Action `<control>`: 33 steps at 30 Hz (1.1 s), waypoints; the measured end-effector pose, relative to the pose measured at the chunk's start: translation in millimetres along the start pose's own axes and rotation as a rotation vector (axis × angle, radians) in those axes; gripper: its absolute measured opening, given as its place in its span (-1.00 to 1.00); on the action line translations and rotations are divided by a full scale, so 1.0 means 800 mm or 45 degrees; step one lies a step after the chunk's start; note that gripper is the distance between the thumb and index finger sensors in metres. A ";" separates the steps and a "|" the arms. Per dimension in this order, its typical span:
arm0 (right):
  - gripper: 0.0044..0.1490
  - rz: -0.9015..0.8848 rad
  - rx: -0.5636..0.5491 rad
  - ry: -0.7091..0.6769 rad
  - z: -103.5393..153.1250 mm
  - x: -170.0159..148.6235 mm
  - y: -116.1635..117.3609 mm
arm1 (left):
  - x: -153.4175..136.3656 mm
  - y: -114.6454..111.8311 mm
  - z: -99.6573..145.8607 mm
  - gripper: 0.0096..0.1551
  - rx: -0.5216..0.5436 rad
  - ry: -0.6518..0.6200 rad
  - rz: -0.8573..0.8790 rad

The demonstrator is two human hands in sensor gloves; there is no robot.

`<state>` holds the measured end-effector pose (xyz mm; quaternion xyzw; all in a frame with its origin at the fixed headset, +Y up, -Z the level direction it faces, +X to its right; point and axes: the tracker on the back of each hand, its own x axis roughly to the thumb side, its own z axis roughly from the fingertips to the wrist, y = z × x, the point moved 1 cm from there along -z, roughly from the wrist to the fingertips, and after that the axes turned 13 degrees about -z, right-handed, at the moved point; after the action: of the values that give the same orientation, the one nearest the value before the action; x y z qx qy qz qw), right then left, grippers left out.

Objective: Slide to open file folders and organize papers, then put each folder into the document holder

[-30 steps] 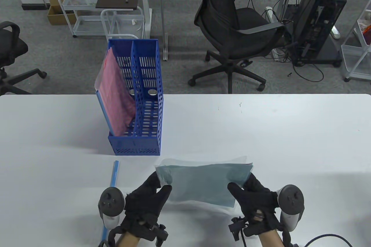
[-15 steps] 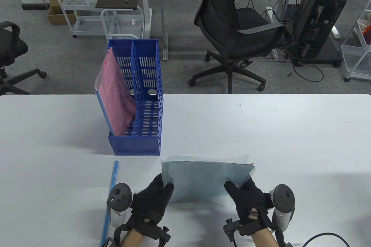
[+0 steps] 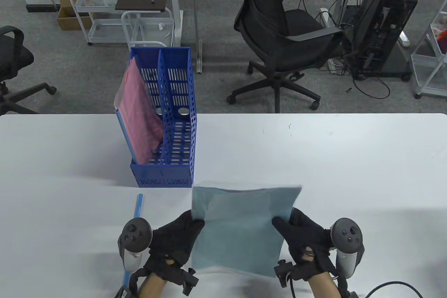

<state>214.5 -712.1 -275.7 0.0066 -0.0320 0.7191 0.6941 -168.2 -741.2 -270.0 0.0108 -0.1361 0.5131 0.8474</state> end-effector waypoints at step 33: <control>-0.43 0.951 0.021 -0.294 -0.037 0.013 0.089 | -0.007 -0.050 -0.005 -0.43 -0.427 0.263 -0.674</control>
<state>144.4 -702.6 -307.2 0.0811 -0.1043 0.9170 0.3763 -134.8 -764.2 -270.5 -0.1459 -0.1247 0.2441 0.9506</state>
